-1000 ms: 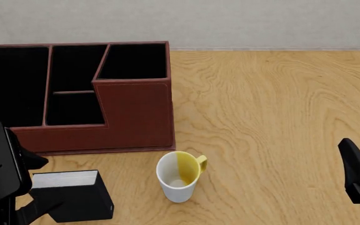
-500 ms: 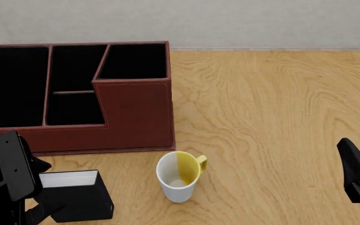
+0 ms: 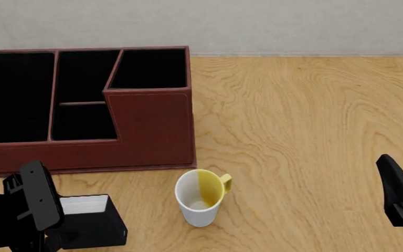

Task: Pick up the book and place it in the right compartment of the caddy.

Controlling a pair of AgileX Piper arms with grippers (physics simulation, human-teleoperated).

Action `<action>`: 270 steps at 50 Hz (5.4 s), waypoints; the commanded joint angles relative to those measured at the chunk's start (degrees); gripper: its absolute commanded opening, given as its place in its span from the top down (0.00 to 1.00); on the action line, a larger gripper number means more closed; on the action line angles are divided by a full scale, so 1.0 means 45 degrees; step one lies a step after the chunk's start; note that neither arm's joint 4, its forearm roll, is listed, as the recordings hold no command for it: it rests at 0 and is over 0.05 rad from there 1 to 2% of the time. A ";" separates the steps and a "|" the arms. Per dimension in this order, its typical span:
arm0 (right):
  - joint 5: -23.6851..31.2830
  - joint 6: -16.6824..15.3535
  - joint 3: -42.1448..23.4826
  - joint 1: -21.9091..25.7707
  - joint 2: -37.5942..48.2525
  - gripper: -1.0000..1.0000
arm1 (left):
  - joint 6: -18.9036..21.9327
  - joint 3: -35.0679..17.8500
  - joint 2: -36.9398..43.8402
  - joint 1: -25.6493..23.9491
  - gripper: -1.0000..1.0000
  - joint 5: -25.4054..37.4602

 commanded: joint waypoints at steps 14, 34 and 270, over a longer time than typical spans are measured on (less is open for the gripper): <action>-0.0050 0.0009 0.0001 0.0010 0.0090 0.00 | 0.0752 -0.0394 -0.1175 0.0336 1.00 0.1615; -0.0121 0.0085 0.0002 0.0073 0.0216 0.00 | -0.0947 -0.4196 -0.1962 -0.1870 1.00 0.5050; -0.0312 0.0734 0.0007 0.0280 0.0558 0.00 | -0.1351 -1.8023 0.9550 0.0454 0.00 0.7392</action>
